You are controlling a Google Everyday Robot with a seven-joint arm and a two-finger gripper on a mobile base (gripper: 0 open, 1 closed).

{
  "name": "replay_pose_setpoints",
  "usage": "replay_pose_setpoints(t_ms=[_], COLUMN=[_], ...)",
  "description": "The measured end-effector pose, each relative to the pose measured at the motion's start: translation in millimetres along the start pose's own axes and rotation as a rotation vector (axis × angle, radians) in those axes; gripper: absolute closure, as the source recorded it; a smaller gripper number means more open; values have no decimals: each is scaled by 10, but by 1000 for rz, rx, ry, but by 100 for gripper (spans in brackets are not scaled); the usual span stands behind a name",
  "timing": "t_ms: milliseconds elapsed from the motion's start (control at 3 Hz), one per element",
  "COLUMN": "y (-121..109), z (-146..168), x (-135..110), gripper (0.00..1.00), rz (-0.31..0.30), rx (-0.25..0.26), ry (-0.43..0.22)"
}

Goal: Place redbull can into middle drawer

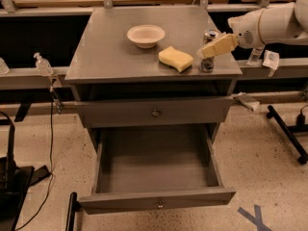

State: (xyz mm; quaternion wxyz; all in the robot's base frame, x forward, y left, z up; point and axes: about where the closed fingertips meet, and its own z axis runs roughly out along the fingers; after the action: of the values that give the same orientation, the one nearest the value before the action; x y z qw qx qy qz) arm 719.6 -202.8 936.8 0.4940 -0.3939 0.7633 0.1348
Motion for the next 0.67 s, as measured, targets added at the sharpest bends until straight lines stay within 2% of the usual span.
replay_pose_setpoints(t_ms=[333,667], y=[-20,8], z=[220,352], x=[86,116], gripper=[8,24], rz=[39,34], rx=[-2,-22], ry=[-2,-28])
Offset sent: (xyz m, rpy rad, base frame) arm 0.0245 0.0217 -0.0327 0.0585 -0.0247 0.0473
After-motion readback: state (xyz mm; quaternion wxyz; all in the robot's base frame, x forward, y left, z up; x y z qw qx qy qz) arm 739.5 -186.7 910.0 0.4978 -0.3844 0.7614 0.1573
